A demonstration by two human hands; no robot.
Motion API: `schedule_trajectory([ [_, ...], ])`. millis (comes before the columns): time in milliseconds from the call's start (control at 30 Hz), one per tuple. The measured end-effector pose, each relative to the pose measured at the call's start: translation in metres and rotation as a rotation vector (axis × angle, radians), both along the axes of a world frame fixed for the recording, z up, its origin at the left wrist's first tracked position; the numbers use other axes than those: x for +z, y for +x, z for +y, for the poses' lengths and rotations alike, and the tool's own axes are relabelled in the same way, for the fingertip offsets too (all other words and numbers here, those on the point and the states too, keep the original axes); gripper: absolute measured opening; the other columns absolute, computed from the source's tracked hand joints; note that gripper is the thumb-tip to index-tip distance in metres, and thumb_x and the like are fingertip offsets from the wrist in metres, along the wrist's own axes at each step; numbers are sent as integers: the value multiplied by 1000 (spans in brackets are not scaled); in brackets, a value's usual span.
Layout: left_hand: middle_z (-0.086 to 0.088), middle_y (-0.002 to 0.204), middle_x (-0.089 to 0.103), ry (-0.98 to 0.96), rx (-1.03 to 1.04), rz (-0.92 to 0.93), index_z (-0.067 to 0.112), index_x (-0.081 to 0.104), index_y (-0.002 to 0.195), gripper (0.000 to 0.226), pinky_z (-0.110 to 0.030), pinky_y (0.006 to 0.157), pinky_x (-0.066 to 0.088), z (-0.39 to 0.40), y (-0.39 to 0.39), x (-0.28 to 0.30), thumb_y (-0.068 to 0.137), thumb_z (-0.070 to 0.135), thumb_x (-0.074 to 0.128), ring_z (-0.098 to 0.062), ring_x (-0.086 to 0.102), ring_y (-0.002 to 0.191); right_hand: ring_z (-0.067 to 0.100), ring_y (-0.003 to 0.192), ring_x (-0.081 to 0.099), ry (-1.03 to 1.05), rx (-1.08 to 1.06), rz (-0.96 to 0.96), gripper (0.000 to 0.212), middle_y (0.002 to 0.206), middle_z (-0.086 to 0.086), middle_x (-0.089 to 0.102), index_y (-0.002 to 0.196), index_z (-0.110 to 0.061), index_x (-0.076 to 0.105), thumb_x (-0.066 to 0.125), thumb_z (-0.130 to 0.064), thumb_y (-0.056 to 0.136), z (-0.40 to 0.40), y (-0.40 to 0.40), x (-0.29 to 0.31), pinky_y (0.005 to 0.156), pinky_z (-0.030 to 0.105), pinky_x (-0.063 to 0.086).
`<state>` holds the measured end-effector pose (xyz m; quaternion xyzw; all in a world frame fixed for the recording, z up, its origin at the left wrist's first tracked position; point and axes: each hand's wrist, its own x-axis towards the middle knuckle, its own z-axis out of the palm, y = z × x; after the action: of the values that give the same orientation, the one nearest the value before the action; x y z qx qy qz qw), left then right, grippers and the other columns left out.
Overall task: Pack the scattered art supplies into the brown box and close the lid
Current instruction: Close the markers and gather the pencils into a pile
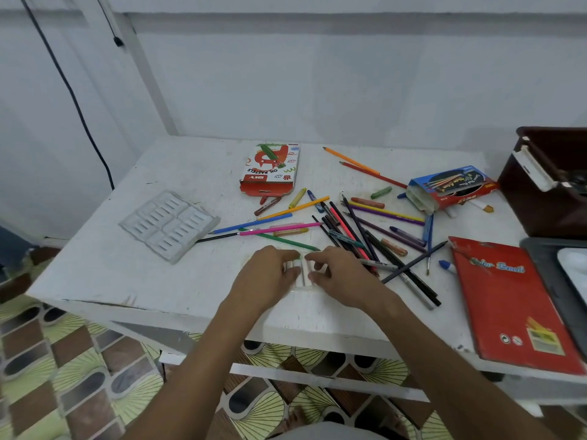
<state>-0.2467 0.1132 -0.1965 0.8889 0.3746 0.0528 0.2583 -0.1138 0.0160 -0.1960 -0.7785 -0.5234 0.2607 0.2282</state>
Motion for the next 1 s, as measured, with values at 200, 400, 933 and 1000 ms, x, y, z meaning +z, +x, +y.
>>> schedule_trajectory([
  [200, 3, 86, 44, 22, -38, 27, 31, 58, 129, 37, -23, 74, 36, 6, 1, -5, 93, 37, 57, -11, 47, 80, 7, 86, 44, -11, 3, -9, 42, 106, -3, 43, 133, -21, 51, 57, -27, 91, 1, 0, -2, 78, 19, 36],
  [400, 2, 86, 43, 64, -74, 37, 33, 60, 126, 36, -25, 74, 37, 12, 1, -14, 91, 39, 58, -13, 43, 83, 11, 96, 45, -32, 32, -1, 47, 120, 3, 43, 139, -23, 44, 54, -28, 93, 0, 0, 2, 81, 19, 35],
  [933, 4, 96, 50, -3, -110, 80, 28, 60, 126, 37, -21, 75, 38, 15, 7, 2, 90, 36, 61, -9, 48, 83, 8, 92, 44, -1, 48, -7, 48, 117, 0, 45, 138, -21, 45, 57, -30, 92, -1, 6, -3, 84, 22, 39],
  [1000, 5, 99, 56, -24, -107, 58, 26, 62, 123, 35, -20, 75, 38, 16, 15, 12, 89, 33, 62, -8, 49, 82, 8, 84, 50, 66, 12, -1, 46, 107, -4, 49, 134, -19, 51, 60, -30, 90, -7, 15, 2, 76, 17, 41],
])
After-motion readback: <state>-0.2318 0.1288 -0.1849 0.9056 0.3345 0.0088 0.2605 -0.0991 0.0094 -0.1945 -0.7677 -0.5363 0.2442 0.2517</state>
